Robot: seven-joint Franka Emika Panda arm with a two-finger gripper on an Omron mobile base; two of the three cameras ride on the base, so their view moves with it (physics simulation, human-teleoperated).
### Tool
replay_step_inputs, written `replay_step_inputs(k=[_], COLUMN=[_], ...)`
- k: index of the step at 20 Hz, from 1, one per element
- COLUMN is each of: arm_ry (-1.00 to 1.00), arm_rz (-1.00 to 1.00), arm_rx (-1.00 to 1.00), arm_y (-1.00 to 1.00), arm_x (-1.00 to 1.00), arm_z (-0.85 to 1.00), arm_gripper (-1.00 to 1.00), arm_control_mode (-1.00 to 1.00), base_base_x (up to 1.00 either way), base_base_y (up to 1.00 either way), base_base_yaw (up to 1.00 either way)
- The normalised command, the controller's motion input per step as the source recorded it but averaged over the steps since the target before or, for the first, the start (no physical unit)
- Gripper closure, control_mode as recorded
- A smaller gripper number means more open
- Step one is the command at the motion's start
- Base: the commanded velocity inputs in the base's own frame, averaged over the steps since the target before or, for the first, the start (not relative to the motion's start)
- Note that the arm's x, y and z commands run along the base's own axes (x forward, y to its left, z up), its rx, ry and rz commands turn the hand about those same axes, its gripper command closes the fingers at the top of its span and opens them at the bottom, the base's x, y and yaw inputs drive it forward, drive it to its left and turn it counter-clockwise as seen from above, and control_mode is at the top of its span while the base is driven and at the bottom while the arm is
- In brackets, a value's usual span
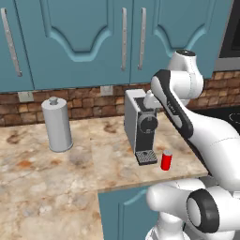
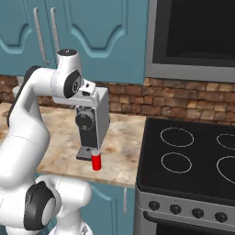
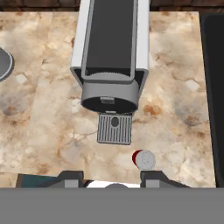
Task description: Four empty soda cans are scattered around the kitchen. Gather all the cans and cluster them next to the stove for recycling.
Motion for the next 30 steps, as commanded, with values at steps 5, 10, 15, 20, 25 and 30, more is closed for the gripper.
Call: replay_step_inputs(k=[5,10,15,20,25,30], arm_ry=[0.0,0.0,0.0,0.0,0.0,0.0], arm_rz=[0.0,0.0,0.0,0.0,0.0,0.0], arm_rx=[0.0,0.0,0.0,0.0,0.0,0.0], arm_y=[0.0,0.0,0.0,0.0,0.0,0.0], arm_x=[0.0,0.0,0.0,0.0,0.0,0.0], arm_z=[0.0,0.0,0.0,0.0,0.0,0.0], arm_gripper=[-1.0,-1.0,-1.0,-1.0,-1.0,-1.0], arm_control_mode=[1.0,1.0,1.0,1.0,1.0,1.0], base_base_x=[-0.21,-0.6,-0.7,-0.53,-0.19,0.02], base_base_y=[-0.03,-0.22,-0.33,-0.41,-0.71,-0.83], base_base_yaw=[0.0,-0.02,-0.08,-0.14,-0.17,-0.14])
